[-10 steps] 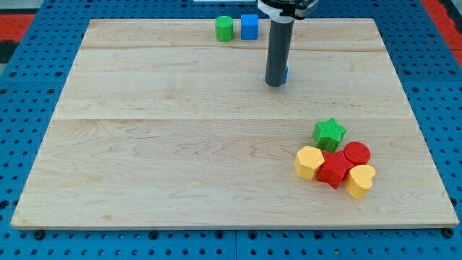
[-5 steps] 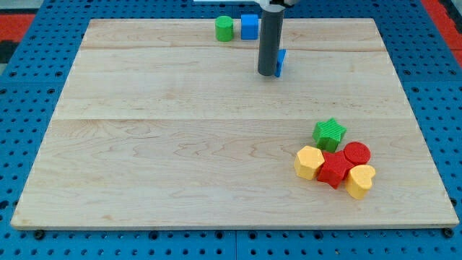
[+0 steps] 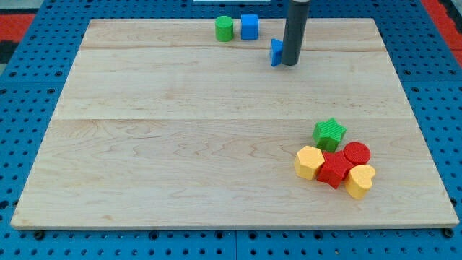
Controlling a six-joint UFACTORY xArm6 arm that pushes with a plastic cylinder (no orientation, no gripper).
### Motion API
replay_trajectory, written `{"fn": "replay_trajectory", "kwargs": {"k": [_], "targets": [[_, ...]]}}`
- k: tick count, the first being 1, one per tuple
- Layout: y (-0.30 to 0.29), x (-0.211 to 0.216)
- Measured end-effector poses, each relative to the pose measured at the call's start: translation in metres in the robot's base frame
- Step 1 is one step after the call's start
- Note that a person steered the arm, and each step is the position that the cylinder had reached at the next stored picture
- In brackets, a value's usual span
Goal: Place the blue triangle right to the blue cube to form a horizontal line
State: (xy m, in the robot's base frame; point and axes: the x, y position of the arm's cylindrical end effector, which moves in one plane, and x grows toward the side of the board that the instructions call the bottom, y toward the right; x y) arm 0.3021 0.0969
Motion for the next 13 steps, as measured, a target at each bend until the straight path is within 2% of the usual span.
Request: {"fn": "replay_trajectory", "kwargs": {"k": [1,4,5,6,9,11,12,13], "targets": [[-0.011,-0.013],[-0.097,-0.014],[-0.094,-0.021],[-0.053,-0.019],[0.005,-0.034],[-0.084,-0.034],[-0.073,-0.047],[-0.035,-0.047]]}}
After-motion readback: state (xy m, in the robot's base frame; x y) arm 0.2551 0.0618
